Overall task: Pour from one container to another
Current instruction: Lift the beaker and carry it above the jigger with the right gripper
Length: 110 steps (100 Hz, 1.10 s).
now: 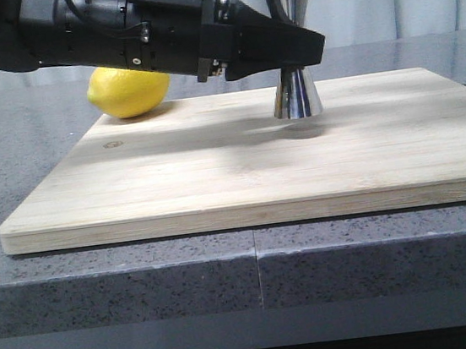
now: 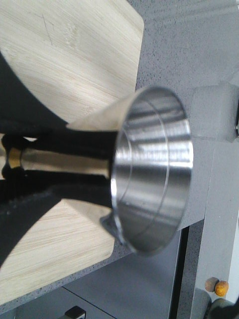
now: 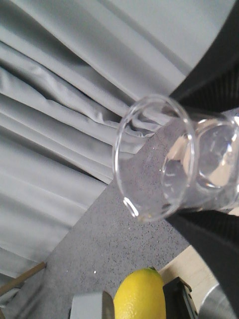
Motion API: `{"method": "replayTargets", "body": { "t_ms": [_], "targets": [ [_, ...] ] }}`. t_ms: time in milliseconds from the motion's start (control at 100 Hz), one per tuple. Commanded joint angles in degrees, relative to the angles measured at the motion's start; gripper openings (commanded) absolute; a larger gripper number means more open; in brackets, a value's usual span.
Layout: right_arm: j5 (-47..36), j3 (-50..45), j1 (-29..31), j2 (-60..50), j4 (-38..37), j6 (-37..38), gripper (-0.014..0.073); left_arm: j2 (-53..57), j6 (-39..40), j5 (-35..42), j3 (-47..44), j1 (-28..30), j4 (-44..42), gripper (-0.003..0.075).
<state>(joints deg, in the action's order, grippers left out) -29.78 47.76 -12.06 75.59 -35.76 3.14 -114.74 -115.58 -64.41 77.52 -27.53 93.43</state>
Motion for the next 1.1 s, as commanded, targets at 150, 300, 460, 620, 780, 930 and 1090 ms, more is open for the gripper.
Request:
{"method": "replayTargets", "body": {
  "t_ms": [150,300,460,620,780,930,1090],
  "targets": [
    [-2.4,2.1,-0.1,-2.3,-2.5,-0.2,0.0293,4.0,0.4,-4.0,1.8,-0.4,3.7,-0.0021],
    [-1.2,2.1,-0.1,-3.1,-3.8,-0.2,0.0293,4.0,0.4,-4.0,1.8,-0.4,3.7,-0.0021],
    [-1.1,2.1,-0.1,-4.1,-5.6,-0.2,0.0293,4.0,0.4,-4.0,1.8,-0.4,3.7,-0.0021],
    [-0.9,2.1,-0.2,-4.2,-6.6,-0.2,0.0293,4.0,0.4,-4.0,1.8,-0.4,3.7,-0.0021],
    [-0.6,2.1,-0.2,-4.2,-8.2,-0.2,0.0293,4.0,0.4,-4.0,1.8,-0.4,3.7,-0.0021],
    [-0.5,2.1,-0.2,-4.2,-9.4,-0.2,0.0293,4.0,0.4,-4.0,1.8,-0.4,3.7,-0.0021],
    [-0.5,2.1,-0.2,-4.2,-10.7,-0.2,0.0293,4.0,0.4,-4.0,1.8,-0.4,3.7,-0.0021]
  ]
}}
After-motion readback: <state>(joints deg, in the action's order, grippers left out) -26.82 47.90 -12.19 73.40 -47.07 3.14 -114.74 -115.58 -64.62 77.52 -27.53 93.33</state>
